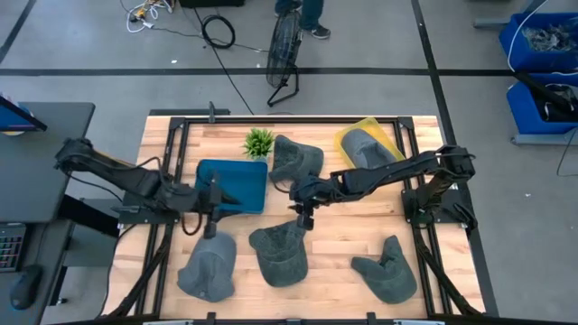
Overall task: Pick & Place hat
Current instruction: Put the gray cap into the yellow bin, then put the top black cap into the blue bin
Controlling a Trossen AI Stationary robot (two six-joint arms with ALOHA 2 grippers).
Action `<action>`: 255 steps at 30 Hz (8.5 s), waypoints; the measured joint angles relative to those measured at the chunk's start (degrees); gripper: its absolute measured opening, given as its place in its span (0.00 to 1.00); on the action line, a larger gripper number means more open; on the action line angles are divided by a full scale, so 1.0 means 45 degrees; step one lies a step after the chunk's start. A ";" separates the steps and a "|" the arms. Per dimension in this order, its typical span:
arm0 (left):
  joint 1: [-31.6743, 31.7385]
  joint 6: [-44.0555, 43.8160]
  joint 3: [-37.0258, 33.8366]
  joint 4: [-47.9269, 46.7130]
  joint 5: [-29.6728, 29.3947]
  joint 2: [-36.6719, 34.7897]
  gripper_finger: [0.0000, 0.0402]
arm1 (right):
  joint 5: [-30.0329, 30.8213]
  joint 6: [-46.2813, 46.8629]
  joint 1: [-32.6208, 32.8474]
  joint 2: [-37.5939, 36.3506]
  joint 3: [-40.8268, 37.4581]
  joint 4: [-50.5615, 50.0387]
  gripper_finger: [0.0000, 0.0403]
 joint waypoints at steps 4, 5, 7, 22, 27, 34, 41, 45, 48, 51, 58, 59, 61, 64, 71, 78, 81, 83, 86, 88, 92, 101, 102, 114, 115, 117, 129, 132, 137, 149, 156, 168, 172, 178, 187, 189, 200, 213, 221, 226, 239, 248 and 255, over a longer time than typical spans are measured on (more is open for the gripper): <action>0.0005 0.0012 0.0000 0.0055 0.0003 0.0470 0.28 | -0.0420 -0.0117 0.0150 0.0149 0.0000 0.0135 0.35; 0.0005 0.0012 0.0000 0.0016 -0.0013 0.0549 0.28 | -0.0431 -0.0176 0.0186 0.0156 0.0000 0.0084 0.35; 0.0019 0.0017 0.0000 0.0143 -0.0123 0.0674 0.28 | -0.0503 -0.0406 0.0283 0.0156 0.0000 0.0132 0.35; 0.0019 0.0003 0.0000 0.0108 -0.0482 0.0667 0.28 | -0.3380 -0.2200 0.0726 0.0156 0.0000 0.0253 0.35; 0.0019 -0.0533 0.0000 -0.0044 -0.0261 0.0667 0.28 | -0.2780 -0.2232 0.0670 0.0156 0.0000 0.0253 0.35; -0.0524 -0.6267 0.0000 -0.2967 0.2179 0.0671 0.28 | -0.2822 -0.2228 0.0690 0.0156 0.0000 0.0253 0.35; -0.2323 -0.9822 -0.0019 -0.5615 0.3130 0.1352 0.28 | -0.2365 -0.2228 0.0685 0.0156 0.0000 0.0225 0.35; -0.3290 -1.0499 -0.0029 -0.5568 0.2920 0.2315 0.28 | -0.2362 -0.2624 0.0685 0.0156 0.0000 0.0219 0.35; -0.3983 -1.0628 -0.0029 -0.5532 0.2966 0.3130 0.28 | -0.2362 -0.3313 0.0685 0.0156 0.0000 0.0225 0.35; -0.4622 -1.1892 -0.0032 -0.5535 0.2947 0.3877 0.28 | -0.2362 -0.4189 0.0685 0.0156 0.0000 0.0272 0.35; -0.5779 -1.4895 -0.0034 -0.4918 0.2966 0.5199 0.28 | -0.2387 -0.6065 0.0581 0.0151 0.0000 0.0637 0.35; -0.5892 -1.5080 -0.0034 -0.4842 0.2962 0.5365 0.28 | -0.2388 -0.6221 0.0540 0.0151 0.0000 0.0691 0.35; -0.6071 -1.5252 -0.0034 -0.4752 0.2928 0.5595 0.28 | -0.2385 -0.6463 0.0435 0.0151 0.0000 0.0794 0.35; -0.6276 -1.5343 -0.0034 -0.4741 0.2920 0.5832 0.28 | -0.2382 -0.6569 0.0289 0.0151 0.0000 0.0883 0.35; -0.6494 -1.4413 -0.0024 -0.5051 0.2893 0.5938 0.28 | -0.2386 -0.6541 -0.0019 0.0151 0.0000 0.0899 0.35; -0.6488 -1.3770 -0.0010 -0.5167 0.2903 0.6556 0.21 | -0.2386 -0.6434 -0.0029 0.0151 0.0000 0.0889 0.35; -0.6381 -1.3361 -0.0005 -0.5174 0.2912 0.7003 0.14 | -0.2386 -0.6434 -0.0029 0.0151 0.0000 0.0919 0.35; -0.6268 -1.3316 -0.0005 -0.5074 0.2941 0.7167 0.08 | -0.2387 -0.6434 -0.0029 0.0151 0.0000 0.1090 0.35; -0.5962 -1.3372 -0.0001 -0.4743 0.2976 0.7127 0.02 | -0.2391 -0.6435 -0.0029 0.0151 0.0005 0.1425 0.35; -0.5723 -1.3365 0.0201 -0.4476 0.2834 0.7015 0.02 | -0.2391 -0.6434 -0.0029 0.0151 0.0005 0.1695 0.35; -0.5081 -1.2786 0.1075 -0.4495 0.2467 0.6835 0.02 | -0.2576 -0.6075 -0.0029 0.0151 0.0005 0.2472 0.35; -0.3151 -0.8556 0.3835 -0.4523 0.0009 0.6772 0.01 | -0.3785 -0.5431 0.0047 0.0146 0.0005 0.3811 0.35; -0.2894 -0.8157 0.4025 -0.4513 -0.0024 0.6772 0.01 | -0.3790 -0.5433 0.0082 0.0146 0.0005 0.3851 0.35; 0.0067 -0.6423 0.4017 -0.4025 -0.0217 0.6772 0.01 | -0.1508 -0.5635 0.0692 0.0141 0.0010 0.4981 0.35; 0.0208 -0.6165 0.4017 -0.3673 -0.0205 0.6772 0.01 | -0.1259 -0.5632 0.0695 0.0153 0.0010 0.4969 0.35; 0.0490 -0.5565 0.4017 -0.2848 -0.0197 0.6772 0.01 | -0.1050 -0.5532 0.0684 0.0329 0.0024 0.5096 0.35; 0.2005 -0.3731 0.3988 -0.2296 -0.0221 0.6767 0.01 | 0.1365 -0.4785 0.0646 0.1429 0.0030 0.5768 0.35; 0.2045 -0.3328 0.3988 -0.2194 -0.0230 0.6782 0.01 | 0.1932 -0.4764 0.0646 0.1456 0.0035 0.5243 0.35; 0.2021 -0.3083 0.4002 -0.1912 -0.0209 0.6782 0.01 | 0.1936 -0.4343 0.0641 0.1569 0.0024 0.4743 0.35; 0.1603 -0.3081 0.4041 -0.1522 -0.0257 0.6748 0.01 | 0.3480 -0.3661 0.0381 0.1569 0.0005 0.3211 0.33; 0.1603 -0.3072 0.4041 -0.1568 -0.0222 0.6748 0.01 | 0.3067 -0.3660 0.0345 0.1569 0.0005 0.3206 0.15; 0.1681 -0.2302 0.4041 -0.2085 -0.0176 0.6748 0.17 | 0.3589 -0.3460 0.0447 0.1253 0.0487 0.1680 0.01; 0.1685 -0.2281 0.4041 -0.2081 -0.0196 0.6748 0.23 | 0.5359 -0.3398 0.0506 0.0773 0.1888 -0.1960 0.02; 0.1681 -0.2238 0.4031 -0.2151 -0.0196 0.6748 0.25 | 0.9205 -0.1846 0.0724 0.0298 0.4947 -1.0310 0.01; 0.1666 -0.1746 0.4027 -0.2498 -0.0196 0.6753 0.22 | 0.7313 -0.2375 -0.0530 -0.0667 0.5533 -1.5390 0.01; 0.1642 -0.1751 0.4027 -0.2731 -0.0196 0.6753 0.22 | 0.7096 -0.2161 -0.0919 -0.1018 0.4841 -1.5880 0.01; 0.1676 -0.1746 0.4022 -0.3395 -0.0200 0.6757 0.22 | 0.7968 -0.1632 -0.4323 -0.3992 0.0014 -1.5369 0.01; 0.1685 -0.1740 0.4022 -0.3317 -0.0439 0.6757 0.22 | 0.7408 -0.7015 -0.6671 -0.5148 -0.4404 -0.8655 0.02; 0.1685 -0.1737 0.4022 -0.3317 -0.0440 0.6757 0.22 | 0.8251 -0.5700 -0.7096 -0.5148 -0.5192 -0.8159 0.03; 0.1685 -0.1742 0.4022 -0.3317 -0.0442 0.6757 0.22 | 0.8153 -0.5152 -0.7063 -0.5146 -0.5192 -0.8176 0.04; 0.1685 -0.1742 0.4022 -0.3313 -0.0439 0.6757 0.22 | 0.6195 -0.4540 -0.7067 -0.5143 -0.5169 -0.7245 0.26; 0.1681 -0.1732 0.4022 -0.3313 -0.0628 0.6757 0.22 | 0.5798 -0.3370 -0.6623 -0.5138 -0.3127 -0.9645 0.31; 0.1665 -0.1709 0.4286 -0.4149 -0.0798 0.6119 0.22 | 0.1862 -0.2974 -0.5627 -0.5138 -0.0928 -0.9267 0.25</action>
